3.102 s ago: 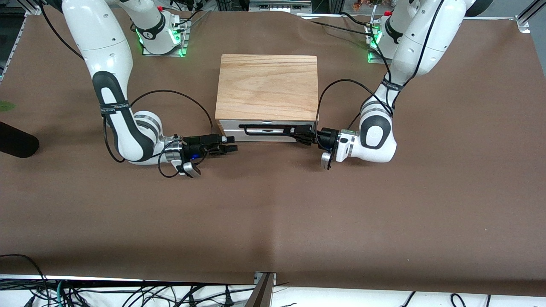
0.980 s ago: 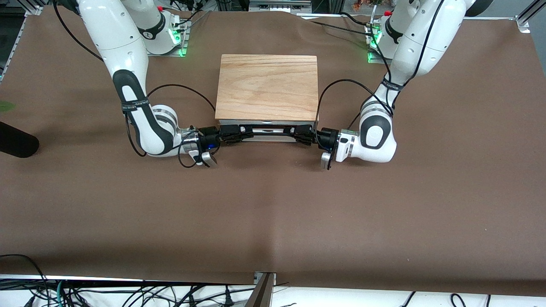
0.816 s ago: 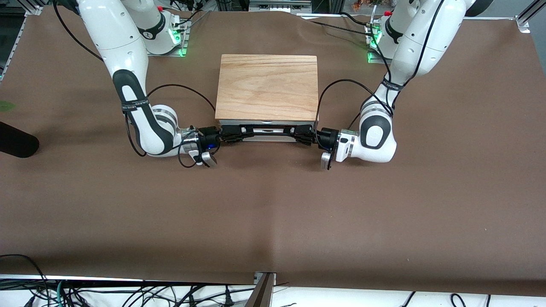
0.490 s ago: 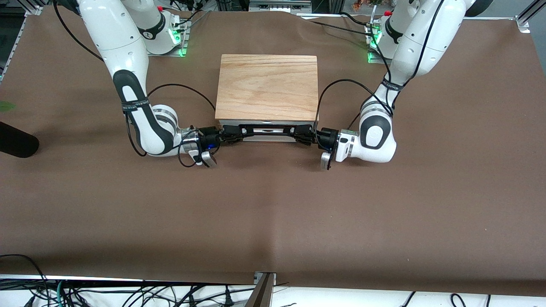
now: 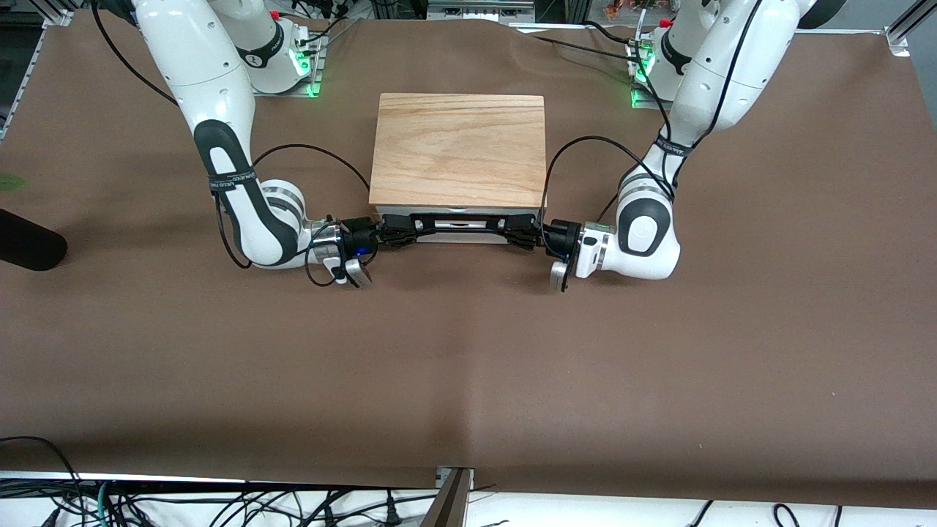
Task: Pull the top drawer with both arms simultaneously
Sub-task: 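Pull the drawer handle outward with both grippers together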
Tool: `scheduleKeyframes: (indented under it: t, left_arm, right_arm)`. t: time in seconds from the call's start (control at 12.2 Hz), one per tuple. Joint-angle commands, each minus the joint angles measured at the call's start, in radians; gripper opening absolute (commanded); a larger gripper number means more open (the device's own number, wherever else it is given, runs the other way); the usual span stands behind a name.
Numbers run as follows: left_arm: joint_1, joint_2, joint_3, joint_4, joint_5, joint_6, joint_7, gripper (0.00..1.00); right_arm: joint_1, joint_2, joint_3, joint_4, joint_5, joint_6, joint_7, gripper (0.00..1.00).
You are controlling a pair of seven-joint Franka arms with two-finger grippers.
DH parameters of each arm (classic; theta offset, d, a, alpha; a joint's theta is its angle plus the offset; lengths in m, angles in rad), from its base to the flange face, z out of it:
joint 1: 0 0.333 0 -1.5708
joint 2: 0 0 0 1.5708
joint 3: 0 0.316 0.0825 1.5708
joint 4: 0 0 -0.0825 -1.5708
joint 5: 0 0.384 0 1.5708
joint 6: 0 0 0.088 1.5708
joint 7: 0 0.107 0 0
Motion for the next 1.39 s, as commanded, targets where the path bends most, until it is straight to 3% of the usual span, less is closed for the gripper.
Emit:
scheduleKeyframes:
  t: [0.0, 0.9, 1.31]
  left_arm:
    - [-0.015, 0.031, -0.003, 0.090, -0.020, -0.004, -0.019, 0.00]
    - [-0.012, 0.104, 0.005, 0.332, 0.052, -0.004, -0.252, 0.00]
    - [-0.009, 0.163, 0.010, 0.453, 0.051, -0.004, -0.255, 0.00]
  right_arm:
    - [-0.010, 0.016, -0.007, 0.032, 0.013, 0.009, -0.011, 0.12]
    - [-0.036, 0.190, -0.013, 0.267, 0.052, 0.036, 0.031, 0.10]
    - [-0.058, 0.257, -0.013, 0.390, 0.050, 0.070, 0.095, 0.10]
